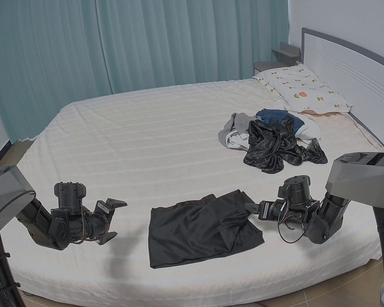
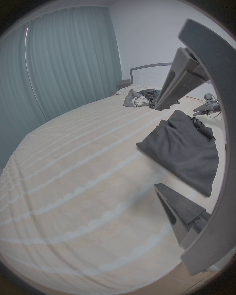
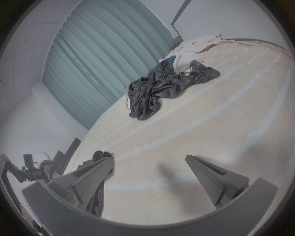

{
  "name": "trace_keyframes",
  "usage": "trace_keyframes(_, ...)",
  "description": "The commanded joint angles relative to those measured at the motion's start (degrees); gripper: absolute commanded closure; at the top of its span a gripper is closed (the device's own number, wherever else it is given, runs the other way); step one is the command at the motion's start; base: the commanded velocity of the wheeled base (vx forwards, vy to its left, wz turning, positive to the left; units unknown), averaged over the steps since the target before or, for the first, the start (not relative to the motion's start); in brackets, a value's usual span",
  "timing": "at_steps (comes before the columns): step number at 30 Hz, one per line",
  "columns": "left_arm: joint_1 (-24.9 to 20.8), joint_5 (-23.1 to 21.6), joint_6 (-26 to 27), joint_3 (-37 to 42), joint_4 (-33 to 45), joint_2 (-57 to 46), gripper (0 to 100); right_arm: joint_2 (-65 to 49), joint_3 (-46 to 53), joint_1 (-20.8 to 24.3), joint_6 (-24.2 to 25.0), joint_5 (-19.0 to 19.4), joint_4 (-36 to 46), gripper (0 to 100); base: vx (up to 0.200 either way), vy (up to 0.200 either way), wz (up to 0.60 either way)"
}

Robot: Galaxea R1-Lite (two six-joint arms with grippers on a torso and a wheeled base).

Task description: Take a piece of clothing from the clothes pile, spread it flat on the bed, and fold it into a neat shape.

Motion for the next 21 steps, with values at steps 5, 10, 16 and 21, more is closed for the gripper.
trace_keyframes(5, -0.37, 0.14, 2.65, 1.11, -0.12, 1.1, 0, -2.02, -4.09, 2.98, -5.18, -5.99, 5.61, 0, 0.0, 0.0, 0.0)
trace_keyframes(10, -0.45, 0.23, 2.83, 1.11, -0.12, 1.37, 0, -1.93, -3.91, 3.77, -6.68, -7.49, 6.31, 0, 0.0, 0.0, 0.0)
trace_keyframes(16, -0.54, 0.23, 3.18, 1.19, -0.12, 1.37, 0, -1.93, -2.86, 6.5, -9.58, -10.21, 8.68, 0, 0.0, 0.0, 0.0)
trace_keyframes(21, -0.54, 0.23, 3.18, 1.19, -0.12, 1.37, 0, -2.2, -0.4, 5.88, -14.67, -13.99, 9.03, 0, 0.0, 0.0, 0.0)
